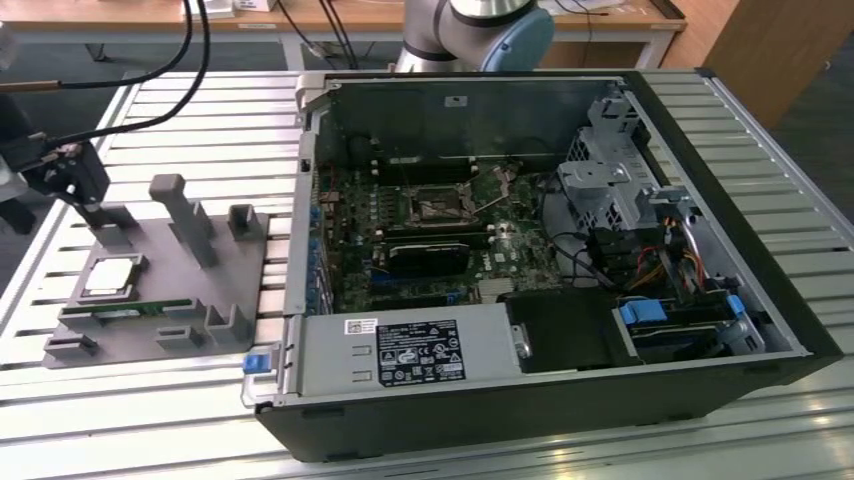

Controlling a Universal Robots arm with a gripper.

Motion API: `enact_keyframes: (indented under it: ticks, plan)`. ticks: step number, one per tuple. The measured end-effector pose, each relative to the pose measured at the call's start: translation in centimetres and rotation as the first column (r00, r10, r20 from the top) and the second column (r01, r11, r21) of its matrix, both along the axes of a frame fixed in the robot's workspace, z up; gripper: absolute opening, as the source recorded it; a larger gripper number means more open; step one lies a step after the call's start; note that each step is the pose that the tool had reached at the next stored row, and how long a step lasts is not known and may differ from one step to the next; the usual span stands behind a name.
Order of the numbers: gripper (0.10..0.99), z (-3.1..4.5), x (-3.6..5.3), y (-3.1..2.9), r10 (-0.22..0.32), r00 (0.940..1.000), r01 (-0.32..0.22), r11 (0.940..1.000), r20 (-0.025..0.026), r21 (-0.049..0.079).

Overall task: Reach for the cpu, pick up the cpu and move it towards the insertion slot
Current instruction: 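Pick up the cpu and move it towards the insertion slot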

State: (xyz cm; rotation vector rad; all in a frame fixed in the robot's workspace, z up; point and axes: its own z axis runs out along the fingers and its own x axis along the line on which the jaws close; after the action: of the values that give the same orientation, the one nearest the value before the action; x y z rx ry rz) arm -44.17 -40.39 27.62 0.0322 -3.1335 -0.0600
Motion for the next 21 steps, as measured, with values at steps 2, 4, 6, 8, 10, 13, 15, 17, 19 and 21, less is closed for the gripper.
enact_keyframes:
  ticks: [2, 4, 6, 8, 10, 13, 15, 17, 19, 21]
  plan:
    - [0.718, -0.37, 0.00, -0.01, 0.000, 1.0000, 0.000, 1.0000, 0.0000, 0.000]
    - [0.718, -0.72, -0.01, -0.03, 0.000, 1.0000, 0.000, 1.0000, 0.0000, 0.000]
    - [0.718, -1.10, -0.01, -0.03, 0.000, 1.0000, 0.000, 1.0000, 0.0000, 0.000]
    - [0.718, -1.46, -0.01, -0.06, 0.000, 1.0000, 0.000, 1.0000, 0.0000, 0.000]
    - [0.718, -1.80, -0.01, -0.06, 0.000, 1.0000, 0.000, 1.0000, -0.0001, 0.000]
    - [0.718, -2.21, -0.01, -0.07, 0.000, 1.0000, 0.000, 1.0000, 0.0000, 0.000]
    - [0.718, -2.42, -0.01, -0.08, 0.000, 1.0000, 0.000, 1.0000, 0.0001, 0.000]
    - [0.718, -2.68, -0.01, -0.09, 0.000, 1.0000, 0.000, 1.0000, 0.0000, 0.000]
    - [0.718, -3.00, -0.01, -0.10, 0.000, 1.0000, 0.000, 1.0000, 0.0000, 0.000]
    - [0.718, -3.27, -0.01, -0.10, 0.000, 1.0000, 0.000, 1.0000, -0.0001, 0.000]
